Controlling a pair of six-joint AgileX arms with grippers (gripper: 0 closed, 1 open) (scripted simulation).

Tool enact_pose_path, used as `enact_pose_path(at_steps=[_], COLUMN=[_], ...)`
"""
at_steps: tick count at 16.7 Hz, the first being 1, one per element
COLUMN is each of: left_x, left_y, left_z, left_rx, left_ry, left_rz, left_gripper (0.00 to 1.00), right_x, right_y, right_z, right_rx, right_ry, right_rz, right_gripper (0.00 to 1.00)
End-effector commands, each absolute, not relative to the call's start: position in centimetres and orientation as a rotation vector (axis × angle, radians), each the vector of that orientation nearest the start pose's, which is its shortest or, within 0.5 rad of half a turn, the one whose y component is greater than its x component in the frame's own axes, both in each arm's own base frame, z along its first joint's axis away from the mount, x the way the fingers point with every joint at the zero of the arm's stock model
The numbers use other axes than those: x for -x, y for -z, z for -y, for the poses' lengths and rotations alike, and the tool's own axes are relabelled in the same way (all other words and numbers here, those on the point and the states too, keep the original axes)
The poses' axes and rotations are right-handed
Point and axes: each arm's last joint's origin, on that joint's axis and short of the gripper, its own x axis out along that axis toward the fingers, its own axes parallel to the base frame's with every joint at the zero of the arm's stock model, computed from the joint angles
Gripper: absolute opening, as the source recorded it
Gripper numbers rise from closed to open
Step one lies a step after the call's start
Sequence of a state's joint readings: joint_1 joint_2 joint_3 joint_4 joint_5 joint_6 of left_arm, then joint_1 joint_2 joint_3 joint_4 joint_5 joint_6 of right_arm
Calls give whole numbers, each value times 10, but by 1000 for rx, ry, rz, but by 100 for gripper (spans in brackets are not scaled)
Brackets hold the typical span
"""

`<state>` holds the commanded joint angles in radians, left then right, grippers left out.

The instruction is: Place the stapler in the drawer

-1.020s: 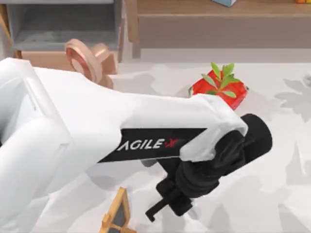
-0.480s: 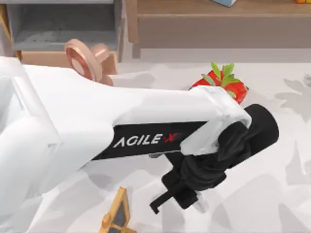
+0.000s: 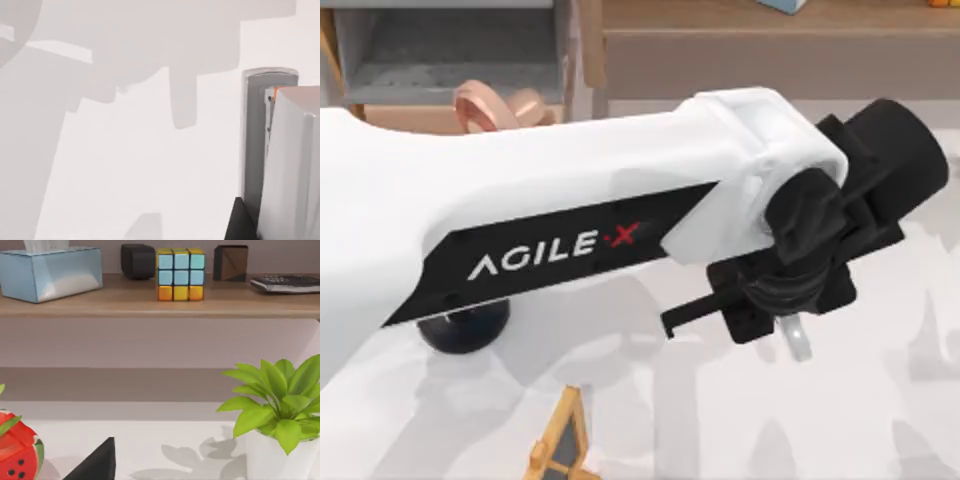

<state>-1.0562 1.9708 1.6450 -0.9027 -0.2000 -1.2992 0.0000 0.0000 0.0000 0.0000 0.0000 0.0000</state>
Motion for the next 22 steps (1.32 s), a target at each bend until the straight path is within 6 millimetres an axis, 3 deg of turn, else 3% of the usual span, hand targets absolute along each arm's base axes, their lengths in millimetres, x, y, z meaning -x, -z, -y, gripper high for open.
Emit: enact_pose_path(at_steps=[3,5,9,12,15,19,22], left_x=[-225,-243,-308,-368,-415,-445,-454], left_y=[-264,-283,-303,-300,-286,-263,-222], left_z=[343,327,262,180,69,-74,-147], left_rx=[331,277,146,55,10,-17,-38], left_ry=[119,180,176,90,-12,-73,-49], left_rz=[-1165,-1115,-1055,-1076,-1141,-1183,-1227], left_gripper=[0,0,0,0,0,0,0], right_x=[-106,-106,-106,-106,-106,-106,-106], right_y=[-160,-160,-160,-160,-160,-160,-160], right_z=[1,1,1,1,1,1,1], right_rx=[0,0,0,0,0,0,0], right_ry=[0,0,0,0,0,0,0], right_rz=[0,0,0,0,0,0,0], right_gripper=[100,100,100,100,100,100,100])
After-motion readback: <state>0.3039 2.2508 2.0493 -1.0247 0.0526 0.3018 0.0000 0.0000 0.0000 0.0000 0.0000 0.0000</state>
